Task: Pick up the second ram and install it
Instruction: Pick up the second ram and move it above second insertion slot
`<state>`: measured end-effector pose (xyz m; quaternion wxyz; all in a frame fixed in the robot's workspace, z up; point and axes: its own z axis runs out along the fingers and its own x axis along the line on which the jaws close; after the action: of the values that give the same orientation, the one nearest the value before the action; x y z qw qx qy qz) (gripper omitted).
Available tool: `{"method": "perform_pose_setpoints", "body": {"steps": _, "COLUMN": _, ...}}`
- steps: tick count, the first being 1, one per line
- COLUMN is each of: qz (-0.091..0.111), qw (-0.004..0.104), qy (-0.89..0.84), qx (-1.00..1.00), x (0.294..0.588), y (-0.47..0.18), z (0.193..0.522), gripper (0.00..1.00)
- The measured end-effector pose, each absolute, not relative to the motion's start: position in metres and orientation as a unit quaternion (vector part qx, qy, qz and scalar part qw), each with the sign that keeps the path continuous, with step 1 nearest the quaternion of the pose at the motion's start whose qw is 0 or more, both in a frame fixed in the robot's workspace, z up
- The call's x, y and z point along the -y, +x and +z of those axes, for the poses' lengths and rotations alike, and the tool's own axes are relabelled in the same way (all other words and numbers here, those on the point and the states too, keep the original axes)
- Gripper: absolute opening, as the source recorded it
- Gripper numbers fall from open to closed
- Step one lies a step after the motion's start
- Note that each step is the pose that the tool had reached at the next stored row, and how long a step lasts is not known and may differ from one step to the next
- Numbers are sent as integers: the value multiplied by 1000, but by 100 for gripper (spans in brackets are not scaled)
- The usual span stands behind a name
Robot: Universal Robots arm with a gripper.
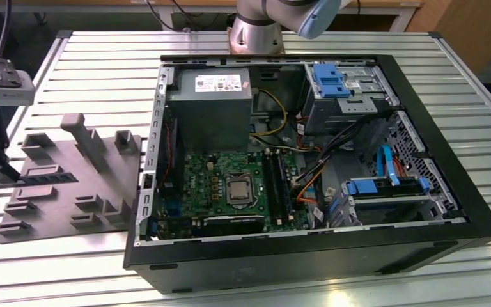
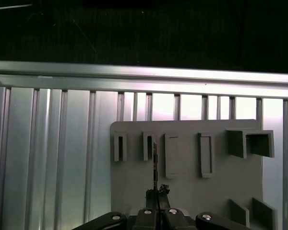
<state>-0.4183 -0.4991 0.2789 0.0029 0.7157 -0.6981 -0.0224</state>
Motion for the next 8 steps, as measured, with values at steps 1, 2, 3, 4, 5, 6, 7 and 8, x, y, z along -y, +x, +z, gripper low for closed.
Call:
{"method": "perform_pose_setpoints", "body": {"steps": 1, "qz": -22, "qw": 3, "qy": 716, "qx": 698, "x": 499, "y": -418, "z": 280, "gripper": 12}}
{"method": "perform_pose_setpoints", "body": {"steps": 2, "qz": -22, "qw": 3, "qy": 716, "qx": 698, "x": 499, "y": -418, "z": 280, "gripper": 12}}
{"method": "perform_pose_setpoints", "body": {"steps": 3, "qz": -22, "qw": 3, "qy": 716, "qx": 698, "x": 499, "y": -418, "z": 281, "gripper": 12}}
{"method": "perform_pose_setpoints", "body": {"steps": 4, "qz": -22, "qw": 3, "qy": 716, "qx": 698, "x": 499, "y": -418, "z": 282, "gripper": 12}}
{"method": "perform_pose_setpoints", "body": {"steps": 5, "qz": -22, "qw": 3, "qy": 716, "qx": 698, "x": 499, "y": -418, "z": 283, "gripper": 12}}
{"method": "perform_pose_setpoints", "body": {"steps": 6, "qz": -22, "qw": 3, "qy": 716, "qx": 698, "x": 499, "y": -418, "z": 283, "gripper": 12}}
{"method": "perform_pose_setpoints", "body": {"steps": 7, "qz": -22, "qw": 3, "qy": 716, "qx": 698, "x": 499, "y": -418, "z": 284, "gripper": 12}}
{"method": "perform_pose_setpoints", "body": {"steps": 8, "qz": -22, "qw": 3, "qy": 716, "qx": 698, "x": 499, "y": -418, "z": 285, "gripper": 12}}
